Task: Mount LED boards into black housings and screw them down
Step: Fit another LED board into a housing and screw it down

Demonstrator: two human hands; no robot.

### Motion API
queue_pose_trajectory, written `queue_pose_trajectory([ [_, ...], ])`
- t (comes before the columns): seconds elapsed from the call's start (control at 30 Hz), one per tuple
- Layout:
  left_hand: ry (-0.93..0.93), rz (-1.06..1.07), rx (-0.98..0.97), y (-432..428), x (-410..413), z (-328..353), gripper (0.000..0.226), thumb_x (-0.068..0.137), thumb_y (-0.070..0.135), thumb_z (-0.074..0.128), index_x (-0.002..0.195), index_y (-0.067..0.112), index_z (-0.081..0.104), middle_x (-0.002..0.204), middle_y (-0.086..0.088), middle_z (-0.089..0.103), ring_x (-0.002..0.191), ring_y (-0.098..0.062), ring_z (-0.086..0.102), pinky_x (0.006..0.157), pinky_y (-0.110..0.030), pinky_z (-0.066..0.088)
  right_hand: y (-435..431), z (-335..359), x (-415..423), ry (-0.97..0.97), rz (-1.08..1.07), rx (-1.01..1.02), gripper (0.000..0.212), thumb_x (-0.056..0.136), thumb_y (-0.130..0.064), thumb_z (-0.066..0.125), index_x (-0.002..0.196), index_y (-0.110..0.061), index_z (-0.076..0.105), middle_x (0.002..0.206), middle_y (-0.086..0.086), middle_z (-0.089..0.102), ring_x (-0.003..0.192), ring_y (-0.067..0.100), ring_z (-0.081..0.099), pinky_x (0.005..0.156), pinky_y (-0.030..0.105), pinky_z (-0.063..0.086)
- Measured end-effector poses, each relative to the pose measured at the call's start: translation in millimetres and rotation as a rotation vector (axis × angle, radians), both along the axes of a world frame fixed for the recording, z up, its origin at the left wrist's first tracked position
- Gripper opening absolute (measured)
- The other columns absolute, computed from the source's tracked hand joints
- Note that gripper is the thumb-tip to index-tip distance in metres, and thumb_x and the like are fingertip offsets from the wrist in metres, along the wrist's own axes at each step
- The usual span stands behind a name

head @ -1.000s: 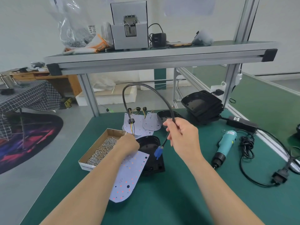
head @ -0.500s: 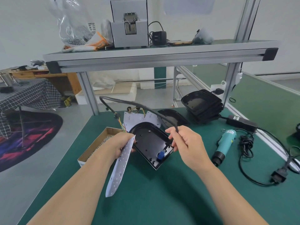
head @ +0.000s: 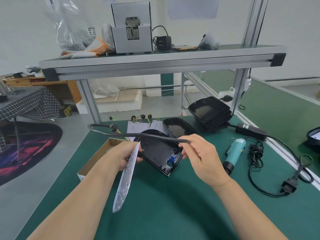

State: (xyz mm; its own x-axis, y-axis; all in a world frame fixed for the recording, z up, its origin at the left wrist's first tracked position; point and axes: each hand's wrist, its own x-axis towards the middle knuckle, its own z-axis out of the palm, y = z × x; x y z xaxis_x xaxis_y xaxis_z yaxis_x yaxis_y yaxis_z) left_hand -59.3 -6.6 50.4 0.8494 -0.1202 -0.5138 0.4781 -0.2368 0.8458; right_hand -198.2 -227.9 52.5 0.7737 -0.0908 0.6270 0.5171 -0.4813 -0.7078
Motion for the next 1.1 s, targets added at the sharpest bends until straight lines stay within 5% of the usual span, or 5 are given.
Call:
queue_pose_trajectory([
  [0.2,0.056,-0.005,-0.104,-6.2,-12.1,8.2,0.009,0.086,0.0,0.051,0.079,0.005,0.05,0.081,-0.013,0.057,0.036,-0.018,0.054,0.031,-0.009,0.028,2.7,-7.9,2.5,0.255,-0.047,0.057,0.023,0.104,-0.019,0.053,0.094,-0.013,0.073,0.082,0.0,0.065,0.064,0.009,0.06,0.067,0.024,0.051],
  [0.47,0.129,-0.068,-0.294,-23.7,-18.7,21.6,0.014,0.09,0.001,0.043,0.077,0.004,0.046,0.056,-0.015,0.053,0.031,-0.014,0.045,0.025,-0.012,0.022,14.7,-13.2,10.0,0.131,-0.341,0.093,0.076,0.096,-0.012,0.063,0.159,-0.031,0.023,0.156,-0.009,0.018,0.145,0.007,0.02,0.117,0.023,0.023],
  [0.67,0.184,-0.07,-0.337,-29.0,-25.2,17.6,0.017,0.092,0.002,0.045,0.076,0.002,0.049,0.057,-0.017,0.056,0.032,-0.013,0.045,0.026,-0.013,0.025,6.6,-12.2,17.2,0.505,0.209,0.762,0.042,0.088,-0.045,0.068,0.127,-0.03,0.064,0.12,-0.003,0.07,0.092,0.01,0.069,0.068,0.028,0.055],
  [0.9,-0.612,-0.113,0.641,-23.6,-25.1,24.5,0.038,0.086,0.036,0.072,0.096,0.01,0.045,0.071,-0.002,0.05,0.071,-0.028,0.061,0.058,-0.029,0.04,-7.1,-10.0,23.7,0.654,-0.05,0.566,0.067,0.086,-0.075,0.05,0.141,-0.038,0.053,0.137,-0.029,0.039,0.128,-0.001,0.045,0.107,0.028,0.029],
  [1.1,-0.998,-0.631,0.634,-48.2,-23.8,52.0,0.079,0.082,0.026,0.069,0.151,0.039,0.034,0.137,0.005,0.058,0.12,-0.018,0.057,0.093,-0.029,0.043,2.7,-4.2,26.1,0.637,0.031,0.215,0.045,0.102,-0.056,0.044,0.089,-0.021,0.069,0.102,-0.009,0.072,0.105,0.02,0.063,0.097,0.033,0.044],
])
